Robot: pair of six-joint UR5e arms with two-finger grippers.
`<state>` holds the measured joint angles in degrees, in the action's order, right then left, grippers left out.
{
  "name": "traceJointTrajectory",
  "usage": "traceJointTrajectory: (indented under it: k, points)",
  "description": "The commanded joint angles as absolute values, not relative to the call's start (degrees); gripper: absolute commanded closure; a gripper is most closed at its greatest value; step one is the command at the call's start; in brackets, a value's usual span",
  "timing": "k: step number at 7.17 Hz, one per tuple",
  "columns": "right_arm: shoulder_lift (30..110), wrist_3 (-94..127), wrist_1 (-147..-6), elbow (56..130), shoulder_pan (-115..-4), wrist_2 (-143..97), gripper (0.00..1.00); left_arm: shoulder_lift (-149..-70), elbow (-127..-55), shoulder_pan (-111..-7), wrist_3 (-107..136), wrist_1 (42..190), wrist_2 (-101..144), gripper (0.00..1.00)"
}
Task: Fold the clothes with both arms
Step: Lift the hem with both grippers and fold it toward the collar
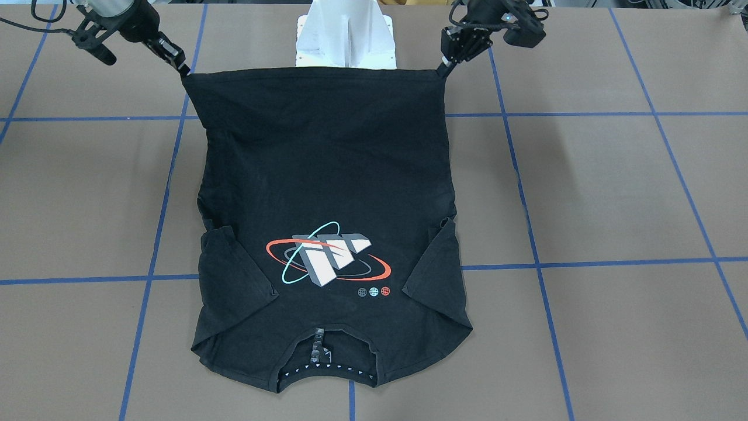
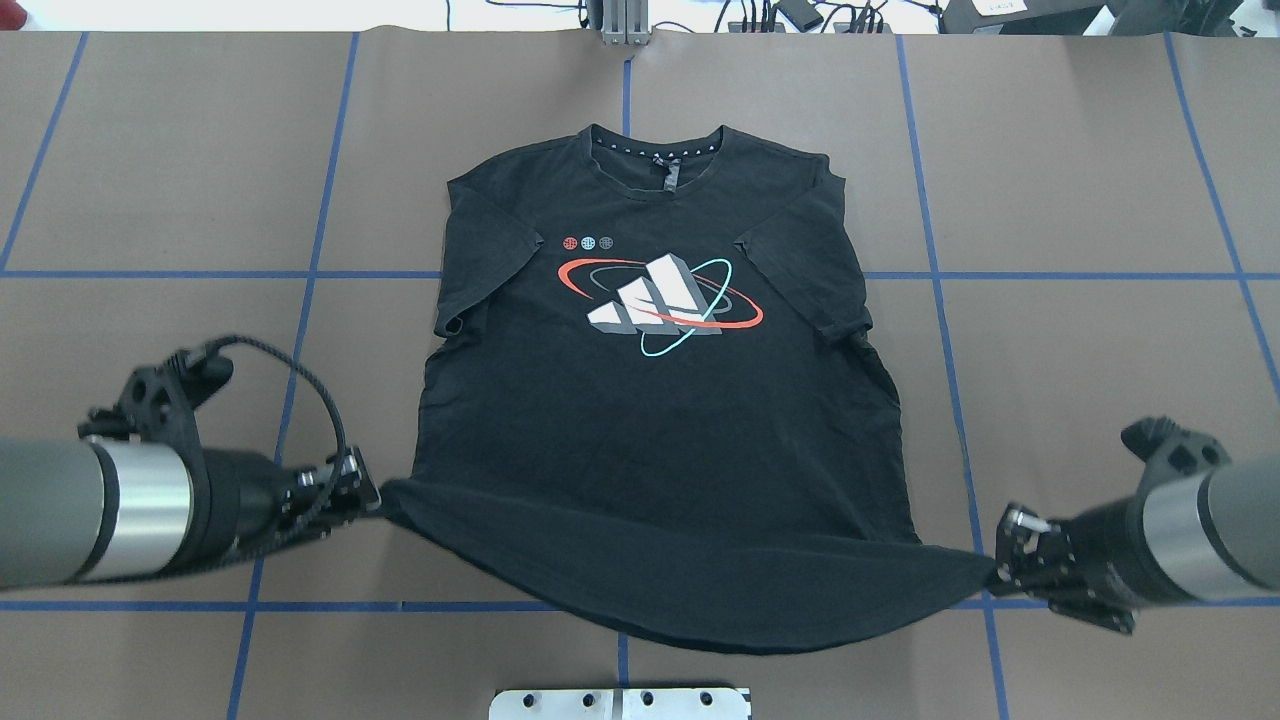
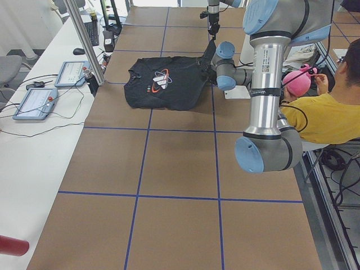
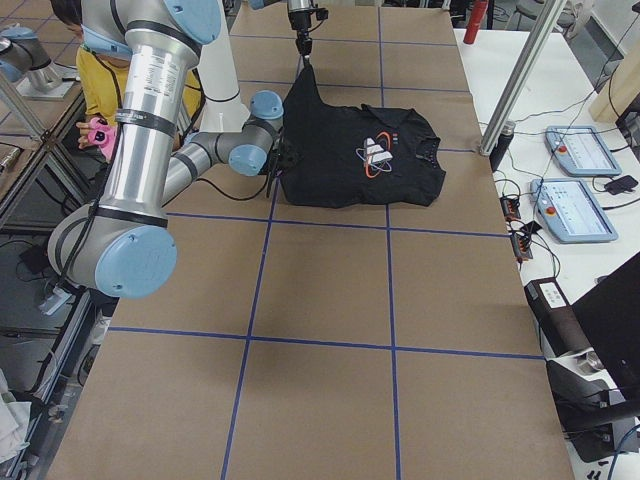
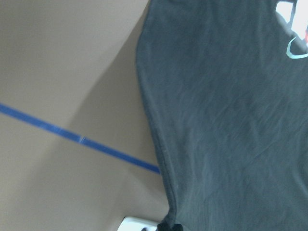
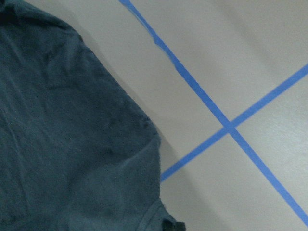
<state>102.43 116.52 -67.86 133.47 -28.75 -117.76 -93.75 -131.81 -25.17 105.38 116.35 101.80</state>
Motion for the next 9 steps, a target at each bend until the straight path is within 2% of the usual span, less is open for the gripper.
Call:
traceJointTrajectory:
  k: [1, 3, 5, 9]
  points:
    - [86.3, 113.4, -84.5, 128.2, -38.5, -120.9, 1.00, -100.2, -122.6, -35.3, 100.9, 116.6, 104.8, 1.00]
    - [79.0, 103.1, -95.9, 125.6, -45.4, -120.9, 1.00, -102.2, -117.0, -40.8, 97.5, 117.0, 104.9, 1.00]
    - [73.3, 95.3, -97.1, 116.4, -51.1, -121.8, 1.00, -107.5, -110.3, -42.0, 97.4, 117.1, 104.7, 1.00]
    - [61.5, 86.2, -96.6, 98.1, -54.9, -121.1, 1.00, -114.5, -97.2, -46.1, 95.2, 120.8, 103.8, 1.00]
